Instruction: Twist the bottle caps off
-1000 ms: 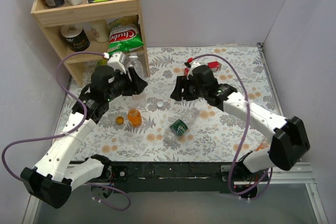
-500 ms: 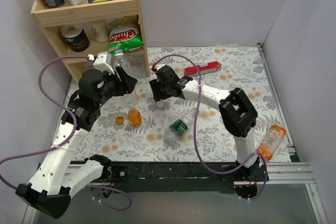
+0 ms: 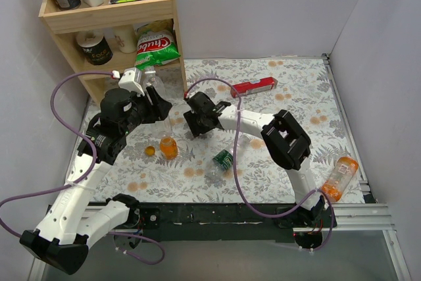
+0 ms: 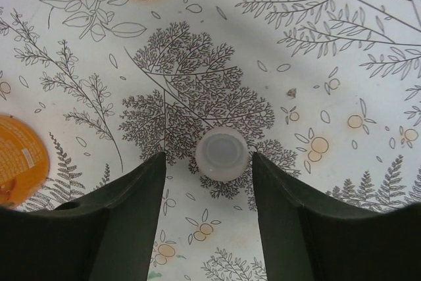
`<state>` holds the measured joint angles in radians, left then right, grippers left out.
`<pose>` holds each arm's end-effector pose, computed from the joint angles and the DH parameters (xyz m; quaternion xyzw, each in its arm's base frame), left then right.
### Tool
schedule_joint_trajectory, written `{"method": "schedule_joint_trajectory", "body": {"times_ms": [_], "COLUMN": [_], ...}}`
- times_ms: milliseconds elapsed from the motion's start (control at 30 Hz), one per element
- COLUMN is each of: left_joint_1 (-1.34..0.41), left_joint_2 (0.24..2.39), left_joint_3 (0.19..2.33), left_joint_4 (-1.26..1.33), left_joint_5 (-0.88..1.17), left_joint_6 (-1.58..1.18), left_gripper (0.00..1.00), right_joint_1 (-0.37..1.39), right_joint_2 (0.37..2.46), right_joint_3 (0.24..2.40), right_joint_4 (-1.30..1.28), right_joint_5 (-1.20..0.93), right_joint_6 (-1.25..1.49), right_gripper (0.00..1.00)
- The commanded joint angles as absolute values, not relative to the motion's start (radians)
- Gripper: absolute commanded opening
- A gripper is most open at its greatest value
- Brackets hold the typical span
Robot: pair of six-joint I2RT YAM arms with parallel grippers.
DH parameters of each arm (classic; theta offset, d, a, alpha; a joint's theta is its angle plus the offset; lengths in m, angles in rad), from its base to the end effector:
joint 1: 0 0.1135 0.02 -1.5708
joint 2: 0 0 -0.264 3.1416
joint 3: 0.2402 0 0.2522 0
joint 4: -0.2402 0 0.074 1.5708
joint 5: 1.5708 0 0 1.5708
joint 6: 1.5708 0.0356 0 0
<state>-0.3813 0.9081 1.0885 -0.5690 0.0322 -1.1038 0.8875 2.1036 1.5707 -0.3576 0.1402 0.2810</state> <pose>0.1752 -0.0715 0.3831 -0.2850 0.7798 -0.3866 0.4015 0.2970 0.3569 0.1832 -0.2585 0.9045 0.1285 0.3140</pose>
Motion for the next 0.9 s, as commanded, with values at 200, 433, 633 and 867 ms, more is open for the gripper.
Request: {"method": "schedule_joint_trajectory", "body": {"times_ms": [200, 433, 633, 867], "left_joint_1": [-0.38, -0.38, -0.38, -0.38], "left_joint_2": [0.882, 0.858, 0.853, 0.851], "left_joint_3": [1.111, 1.103, 1.101, 1.098], "left_joint_4": [-0.6, -0.615, -0.612, -0.611], "left_joint_5": [0.025, 0.026, 0.032, 0.043], "left_joint_6": [-1.088, -1.092, -1.092, -1.091], "left_gripper": [0.16, 0.16, 0.16, 0.16], "right_joint_1": [0.91, 0.925, 0.991, 1.049], "right_joint_2": [2.181, 2.184, 2.115, 2.08], "right_joint_3": [1.635, 1.621, 1.514, 1.468], "right_joint_4": [-0.385, -0.42, -0.4, -0.439], "right_joint_5": [0.222, 0.229, 0.221, 0.238], "right_joint_6": [0.245, 0.229, 0.291, 0.373], "right_gripper": [0.59, 0.33, 0.29, 0.29]}}
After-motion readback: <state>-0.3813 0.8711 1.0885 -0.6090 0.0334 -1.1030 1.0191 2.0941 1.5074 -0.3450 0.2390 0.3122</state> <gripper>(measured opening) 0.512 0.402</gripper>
